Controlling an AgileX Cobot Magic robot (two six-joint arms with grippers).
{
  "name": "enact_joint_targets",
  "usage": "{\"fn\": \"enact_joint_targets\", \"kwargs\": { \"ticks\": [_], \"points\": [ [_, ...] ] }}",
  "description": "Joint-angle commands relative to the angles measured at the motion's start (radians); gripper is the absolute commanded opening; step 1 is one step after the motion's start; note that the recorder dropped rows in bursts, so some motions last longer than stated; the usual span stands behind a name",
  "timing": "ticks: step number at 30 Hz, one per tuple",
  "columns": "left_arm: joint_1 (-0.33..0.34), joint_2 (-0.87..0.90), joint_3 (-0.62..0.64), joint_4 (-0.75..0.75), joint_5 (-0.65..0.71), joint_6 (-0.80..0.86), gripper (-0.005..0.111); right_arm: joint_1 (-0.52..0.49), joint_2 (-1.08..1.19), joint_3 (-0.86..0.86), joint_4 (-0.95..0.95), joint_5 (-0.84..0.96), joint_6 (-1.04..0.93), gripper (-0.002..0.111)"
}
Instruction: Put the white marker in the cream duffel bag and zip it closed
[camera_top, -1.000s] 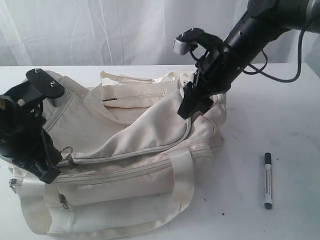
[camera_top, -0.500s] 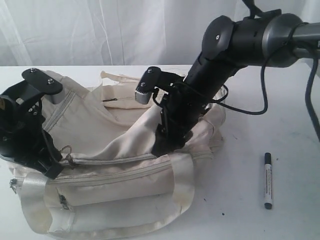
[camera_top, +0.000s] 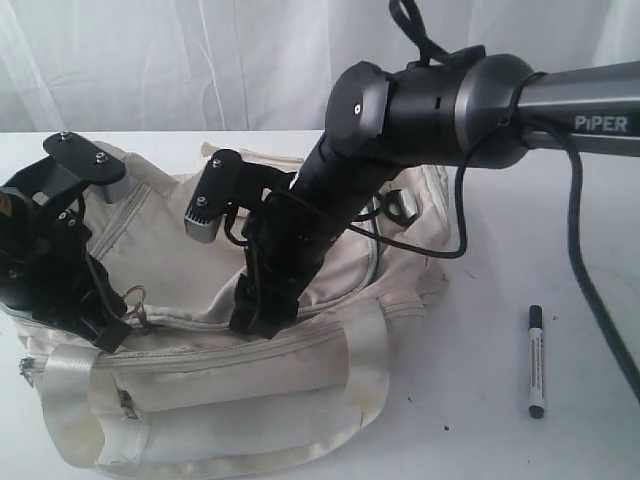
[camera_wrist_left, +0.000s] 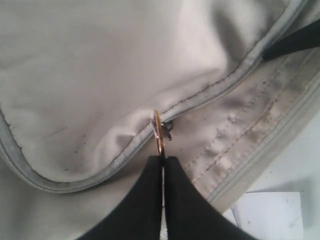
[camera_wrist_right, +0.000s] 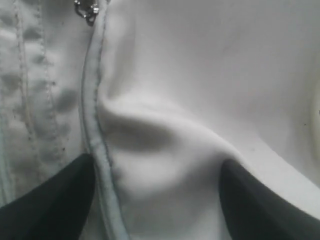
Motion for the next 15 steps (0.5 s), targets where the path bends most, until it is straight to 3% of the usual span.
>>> {"fn": "enact_joint_targets", "kwargs": {
  "ticks": [1, 4, 11, 15],
  "points": [
    [0.003, -0.011, 0.006, -0.016, 0.005, -0.014, 0.000, 0.018, 0.034, 0.003, -0.002, -0.049, -0.009, 0.065],
    [0.003, -0.011, 0.006, -0.016, 0.005, -0.016, 0.000, 0.016, 0.040, 0.003, -0.002, -0.049, 0.000, 0.052],
    [0.003, -0.011, 0.006, -0.012, 0.001, -0.017, 0.000, 0.016, 0.006, 0.000, -0.055, -0.059, 0.012, 0.000],
    [0.003, -0.011, 0.006, -0.008, -0.023, -0.017, 0.000, 0.015, -0.039, 0.000, -0.157, -0.093, 0.110, 0.000]
  ]
}}
